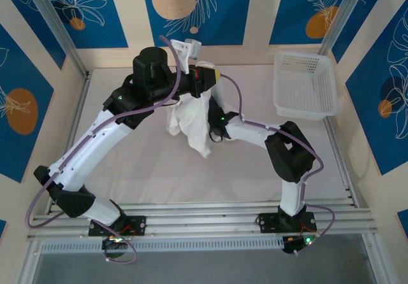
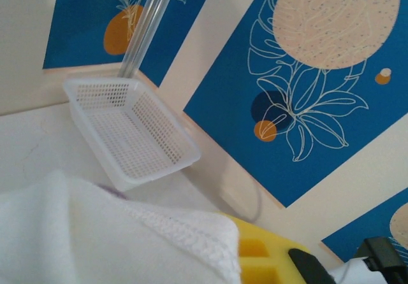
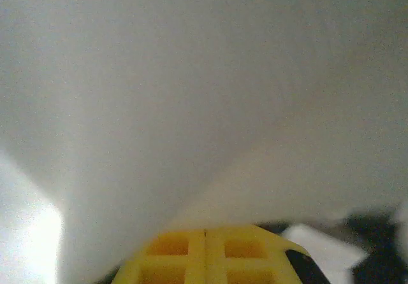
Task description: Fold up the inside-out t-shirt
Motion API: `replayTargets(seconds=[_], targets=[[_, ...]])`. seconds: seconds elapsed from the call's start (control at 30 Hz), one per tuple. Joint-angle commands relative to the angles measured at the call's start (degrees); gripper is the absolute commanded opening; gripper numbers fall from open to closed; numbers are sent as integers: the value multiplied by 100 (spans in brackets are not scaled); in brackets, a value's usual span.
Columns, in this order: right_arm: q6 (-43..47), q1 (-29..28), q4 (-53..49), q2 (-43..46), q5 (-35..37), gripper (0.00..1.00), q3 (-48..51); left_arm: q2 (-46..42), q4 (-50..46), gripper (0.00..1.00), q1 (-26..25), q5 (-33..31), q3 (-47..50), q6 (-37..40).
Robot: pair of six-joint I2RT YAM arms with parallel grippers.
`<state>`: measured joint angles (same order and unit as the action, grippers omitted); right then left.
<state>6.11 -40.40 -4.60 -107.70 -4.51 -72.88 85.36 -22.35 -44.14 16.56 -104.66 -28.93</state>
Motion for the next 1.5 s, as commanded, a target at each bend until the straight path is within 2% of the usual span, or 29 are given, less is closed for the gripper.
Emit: replayTargets(seconds=[0.0,0.1,0.17,0.3,0.43,0.53,0.57,0.6,0.63,0.73,0.77,0.8,0.93,1.17,1.33,1.4,1.43,1.47], targets=[[-789,246,-469,510,-574,0,-237,-7,71,0,-174,347,-331,229],[-1267,495,-183,817,-326,0,-352,-52,169,0,-219,599,-336,285],[-1307,589,-117,693,-369,0,-453,-106,309,0,-316,822,-357,396],[-1371,513,-569,-220,-253,0,-848,-196,444,0,-537,1022,-411,553],[-1571,420,-1507,-1157,447,0,-1522,-135,171,0,-684,1164,-656,646],[-1623,431,-1918,-1362,680,6,-1806,-125,-47,0,-818,1188,-813,819],[-1620,429,-2020,-1333,733,12,-1861,-142,-107,0,-858,1157,-841,892],[-1613,429,-2155,-1295,805,21,-1922,-166,-166,0,-887,1101,-858,979],[-1621,432,-2320,-1264,873,34,-1994,-184,-217,0,-903,1041,-869,1070],[-1543,442,-3155,-1257,1038,81,-2377,-174,-463,0,-928,942,-999,1282],[-1489,438,-3403,-1283,1095,92,-2493,-143,-538,0,-946,970,-1069,1329],[-1421,437,-3643,-1331,1064,99,-2628,-100,-631,0,-975,962,-1177,1385],[-1302,337,-4188,-1720,962,99,-2865,132,-1235,0,-1225,683,-1719,1806],[-1358,-110,-4486,-2560,1450,99,-2987,100,-1419,0,-1361,290,-1609,2008],[-1249,-326,-4838,-3054,2087,99,-3180,-51,-1396,0,-1405,59,-1474,2121],[-1179,-314,-4828,-3082,1731,84,-3115,-225,-1244,0,-1413,58,-1213,2252],[-1180,-273,-4788,-3047,1469,71,-3070,-344,-1146,0,-1413,-9,-999,2319],[-1212,-219,-4713,-2989,1182,48,-2997,-468,-1062,0,-1414,-149,-762,2400]])
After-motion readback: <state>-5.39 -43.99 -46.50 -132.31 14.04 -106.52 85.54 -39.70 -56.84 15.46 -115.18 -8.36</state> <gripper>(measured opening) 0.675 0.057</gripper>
